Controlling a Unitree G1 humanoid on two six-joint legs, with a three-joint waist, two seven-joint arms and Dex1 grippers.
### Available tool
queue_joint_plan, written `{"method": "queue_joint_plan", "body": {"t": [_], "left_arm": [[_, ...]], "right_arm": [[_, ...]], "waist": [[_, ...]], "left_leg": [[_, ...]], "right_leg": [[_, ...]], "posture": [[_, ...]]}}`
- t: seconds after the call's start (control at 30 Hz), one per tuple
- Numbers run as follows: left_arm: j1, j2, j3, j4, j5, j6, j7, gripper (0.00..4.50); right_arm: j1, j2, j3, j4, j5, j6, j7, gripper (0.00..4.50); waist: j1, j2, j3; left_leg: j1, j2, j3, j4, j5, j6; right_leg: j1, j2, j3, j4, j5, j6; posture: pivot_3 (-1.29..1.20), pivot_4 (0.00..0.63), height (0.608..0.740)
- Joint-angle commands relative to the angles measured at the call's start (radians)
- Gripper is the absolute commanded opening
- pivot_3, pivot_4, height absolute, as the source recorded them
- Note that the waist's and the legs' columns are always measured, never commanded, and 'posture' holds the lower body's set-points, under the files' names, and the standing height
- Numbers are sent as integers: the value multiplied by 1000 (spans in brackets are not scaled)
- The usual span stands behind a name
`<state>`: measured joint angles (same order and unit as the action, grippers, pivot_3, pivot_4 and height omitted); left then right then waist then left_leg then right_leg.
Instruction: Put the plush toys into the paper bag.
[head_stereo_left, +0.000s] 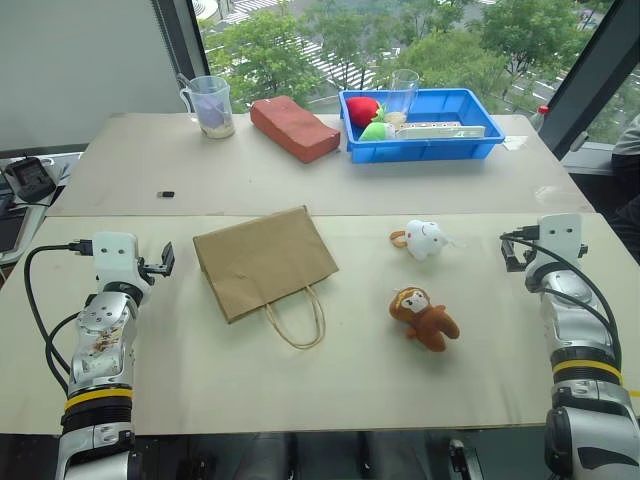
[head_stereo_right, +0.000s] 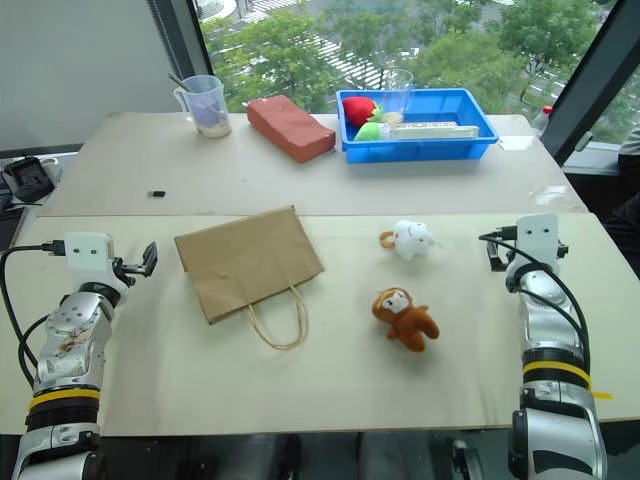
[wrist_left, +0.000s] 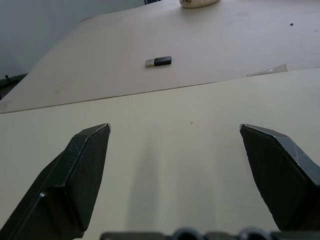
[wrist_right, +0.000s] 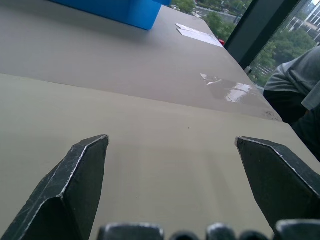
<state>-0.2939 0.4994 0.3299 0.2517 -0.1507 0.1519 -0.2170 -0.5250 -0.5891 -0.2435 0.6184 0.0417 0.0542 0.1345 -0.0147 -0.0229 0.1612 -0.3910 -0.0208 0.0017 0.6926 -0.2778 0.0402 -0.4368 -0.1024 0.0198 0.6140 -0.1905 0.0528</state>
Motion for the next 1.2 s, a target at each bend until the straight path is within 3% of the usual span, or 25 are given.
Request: {"method": "queue_joint_plan", "body": {"t": [0.03, 0.23, 0.43, 0.57, 0.87, 1.2], "left_arm": [[0, 10, 20, -28, -28, -12, -25, 4417], [-19, 85, 47, -87, -150, 25, -219, 4417], [-59, 254, -21, -183, -237, 102, -501, 4417], [-128, 331, -139, -248, -253, 97, -719, 4417], [-232, 308, -428, -307, -127, -83, -982, 4417], [-247, 242, -590, -186, 16, -388, -1109, 4417]], "right_arm": [[-17, -17, -12, -20, -1, -10, -3, 4500], [-64, -70, 16, -73, 19, -17, 145, 4500], [-89, -109, 41, -264, 198, 98, 508, 4500], [-72, -144, 71, -506, 350, 286, 693, 4500], [53, -210, 176, -948, 512, 552, 832, 4500], [145, -252, 196, -1071, 506, 568, 846, 4500]], "waist": [[0, 0, 0], [-3, 0, 0], [-4, 0, 0], [5, 1, 1], [10, 1, 1], [14, 1, 1]], "left_leg": [[0, 0, 0, 0, 0, 0], [0, 0, 0, 0, 0, 0], [0, 1, 0, 0, 0, 0], [-1, 1, -1, 0, 0, 0], [-2, 1, -1, 2, -1, 2], [-2, 1, 0, 4, -1, 2]], "right_leg": [[0, 0, 0, 0, 0, 0], [0, 0, 0, 0, 0, 0], [0, 2, 0, 0, 0, 0], [1, 2, -2, 1, 0, 0], [1, 3, -3, 0, 0, 0], [1, 3, -3, -2, 0, 0]], "posture": [[0, 150, 740], [0, 150, 740], [0, 150, 740], [0, 150, 740], [0, 150, 740], [0, 150, 740]]}}
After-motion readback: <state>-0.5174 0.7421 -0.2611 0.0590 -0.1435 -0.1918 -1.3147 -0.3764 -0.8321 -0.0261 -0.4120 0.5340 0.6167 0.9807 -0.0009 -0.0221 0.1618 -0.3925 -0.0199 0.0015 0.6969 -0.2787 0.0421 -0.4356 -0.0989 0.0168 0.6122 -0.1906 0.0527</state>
